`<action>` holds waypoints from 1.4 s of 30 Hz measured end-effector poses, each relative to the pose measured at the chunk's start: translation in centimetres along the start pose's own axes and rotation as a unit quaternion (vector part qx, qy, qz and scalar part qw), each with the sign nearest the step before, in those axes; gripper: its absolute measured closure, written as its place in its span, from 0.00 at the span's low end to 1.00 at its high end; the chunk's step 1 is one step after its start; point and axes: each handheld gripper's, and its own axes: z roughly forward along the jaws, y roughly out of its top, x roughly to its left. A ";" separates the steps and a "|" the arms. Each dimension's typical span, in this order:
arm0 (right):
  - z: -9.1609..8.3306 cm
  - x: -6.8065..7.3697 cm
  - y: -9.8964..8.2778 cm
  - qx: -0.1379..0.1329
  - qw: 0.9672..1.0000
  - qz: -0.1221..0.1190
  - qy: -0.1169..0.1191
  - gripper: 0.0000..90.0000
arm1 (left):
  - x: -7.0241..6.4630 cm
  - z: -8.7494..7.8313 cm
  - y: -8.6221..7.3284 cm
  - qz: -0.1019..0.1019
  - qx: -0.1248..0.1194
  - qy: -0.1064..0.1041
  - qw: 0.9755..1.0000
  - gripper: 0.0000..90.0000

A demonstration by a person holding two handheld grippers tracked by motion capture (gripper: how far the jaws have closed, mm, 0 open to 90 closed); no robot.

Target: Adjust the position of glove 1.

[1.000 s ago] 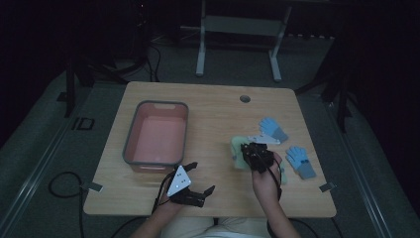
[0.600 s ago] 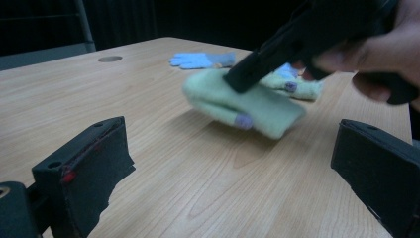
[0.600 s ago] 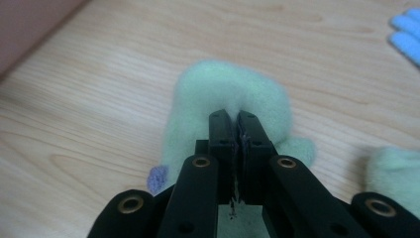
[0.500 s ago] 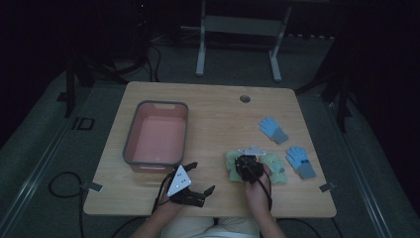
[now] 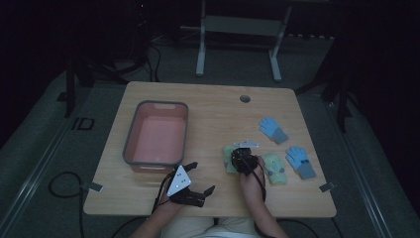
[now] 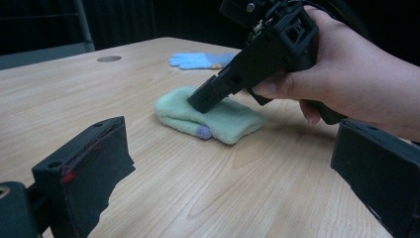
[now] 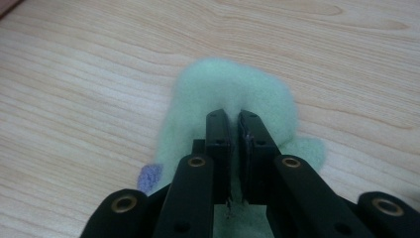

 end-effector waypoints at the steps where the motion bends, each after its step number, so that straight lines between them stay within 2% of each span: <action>1: 0.0 0.0 0.0 -0.001 1.000 -0.001 0.001 0.93 | 0.0 0.0 0.0 0.000 0.000 0.000 1.000 0.02; 4: 0.1 -0.2 -0.1 -0.004 1.000 -0.011 0.007 0.92 | 0.0 0.0 0.0 0.001 0.000 0.000 1.000 0.02; 7: -0.2 -0.6 0.0 -0.007 1.000 -0.009 0.015 0.83 | 0.0 0.0 0.0 0.001 0.000 0.000 1.000 0.02; 9: -0.7 -0.9 0.2 -0.012 1.000 -0.009 0.019 0.81 | 0.0 0.0 0.0 0.001 0.001 -0.001 1.000 0.02; 13: -2.4 -1.7 0.7 -0.029 0.999 -0.018 0.027 0.75 | 0.0 0.0 0.0 0.001 0.001 -0.002 1.000 0.02; 16: -4.0 -2.8 1.2 -0.048 0.998 -0.025 0.033 0.75 | 0.0 0.0 0.0 0.002 0.001 -0.002 1.000 0.02; 18: -5.0 -3.6 1.5 -0.060 0.997 -0.038 0.037 0.75 | 0.0 0.0 0.0 0.002 0.000 -0.001 1.000 0.02; 20: -6.1 -4.5 1.7 -0.066 0.996 -0.045 0.045 0.73 | 0.0 0.0 0.0 0.002 0.000 -0.002 1.000 0.02; 22: -7.0 -5.3 1.9 -0.072 0.995 -0.051 0.040 0.72 | 0.0 0.0 0.0 0.001 0.000 -0.002 1.000 0.02; 24: -7.9 -6.1 1.9 -0.076 0.995 -0.054 0.046 0.72 | 0.0 0.0 0.0 0.001 0.000 -0.002 1.000 0.02; 26: -8.3 -6.5 1.9 -0.078 0.994 -0.056 0.046 0.73 | 0.0 0.0 0.0 0.002 0.000 -0.001 1.000 0.02; 27: -9.1 -7.4 1.6 -0.077 0.993 -0.066 0.053 0.73 | 0.0 0.0 0.0 0.002 0.000 -0.001 1.000 0.02; 32: -9.8 -9.2 0.5 -0.070 0.991 -0.087 0.067 0.73 | 0.0 0.0 0.0 0.002 0.000 -0.002 1.000 0.02; 33: -9.8 -9.2 0.5 -0.070 0.991 -0.087 0.067 0.73 | 0.0 0.0 0.0 0.002 0.000 -0.002 1.000 0.02; 37: -10.0 -11.0 -1.1 -0.062 0.991 -0.096 0.066 0.73 | 0.0 0.0 0.0 0.002 0.000 -0.001 1.000 0.02; 38: -10.0 -11.0 -1.1 -0.062 0.991 -0.096 0.066 0.73 | 0.0 0.0 0.0 0.002 0.000 -0.002 1.000 0.02; 42: -10.1 -12.2 -3.0 -0.063 0.991 -0.093 0.076 0.73 | 0.0 0.0 0.0 0.001 0.000 -0.002 1.000 0.02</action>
